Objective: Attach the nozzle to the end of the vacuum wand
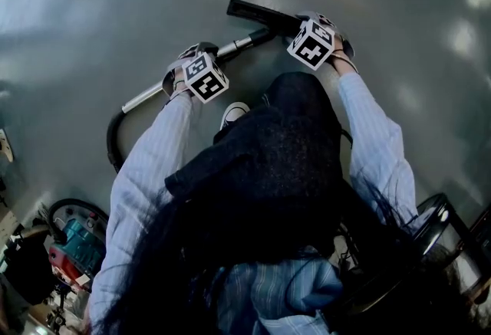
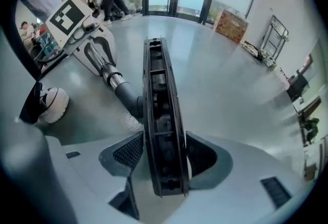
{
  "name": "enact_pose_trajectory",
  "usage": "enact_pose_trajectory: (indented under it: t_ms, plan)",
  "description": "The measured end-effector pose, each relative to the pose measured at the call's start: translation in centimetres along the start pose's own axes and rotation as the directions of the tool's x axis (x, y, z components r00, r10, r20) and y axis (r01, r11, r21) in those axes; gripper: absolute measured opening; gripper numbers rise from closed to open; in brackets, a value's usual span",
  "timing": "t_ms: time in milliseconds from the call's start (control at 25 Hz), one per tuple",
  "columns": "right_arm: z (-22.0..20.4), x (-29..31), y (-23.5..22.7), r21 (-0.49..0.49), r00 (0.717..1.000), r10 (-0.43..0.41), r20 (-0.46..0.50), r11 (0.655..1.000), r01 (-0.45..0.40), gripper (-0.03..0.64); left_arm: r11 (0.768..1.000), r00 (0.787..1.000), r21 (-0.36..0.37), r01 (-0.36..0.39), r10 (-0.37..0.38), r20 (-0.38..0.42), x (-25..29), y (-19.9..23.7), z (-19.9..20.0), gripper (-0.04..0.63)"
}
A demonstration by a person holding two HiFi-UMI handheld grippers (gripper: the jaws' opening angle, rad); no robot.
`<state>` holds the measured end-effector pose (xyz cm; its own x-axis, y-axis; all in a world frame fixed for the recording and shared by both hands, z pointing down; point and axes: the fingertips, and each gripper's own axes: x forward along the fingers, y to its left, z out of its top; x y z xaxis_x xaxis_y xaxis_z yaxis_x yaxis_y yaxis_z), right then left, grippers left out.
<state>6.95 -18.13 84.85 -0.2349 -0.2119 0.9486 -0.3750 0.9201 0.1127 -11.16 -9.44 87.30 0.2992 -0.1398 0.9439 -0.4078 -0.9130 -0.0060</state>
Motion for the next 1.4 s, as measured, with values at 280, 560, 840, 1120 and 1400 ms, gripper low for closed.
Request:
enact_pose_trajectory:
  t_ms: [280,560,840,1120,1400]
  plan:
    - [0.7,-2.5,-0.7,0.162,0.992,0.039,0.118,0.985,-0.058,0.247,0.983,0.995,-0.178,0.035,-0.017,0.102,-1.4,0.2,-0.5,0.175]
    - [0.8,-8.2,-2.5,0.453,0.925,-0.046,0.378,0.880,-0.141,0.247,0.935,0.937,-0.355,-0.028,0.148,0.316,-10.0,3.1,2.8,0.173]
    - [5.4,-16.0,-0.9,0.588,0.860,-0.094,0.501,0.766,-0.259,0.245,0.881,0.905,-0.472,0.005,0.197,0.378,-20.1,2.8,5.8,0.173]
    - [10.7,-26.2,2.1,0.670,0.789,-0.125,0.602,0.616,-0.414,0.245,0.740,0.813,-0.673,-0.002,0.393,0.429,-31.2,4.4,9.1,0.065]
    - [15.4,-42.9,5.7,0.698,0.783,-0.124,0.610,0.551,-0.457,0.204,0.717,0.771,-0.697,-0.008,0.448,0.452,-48.3,0.9,13.7,0.023]
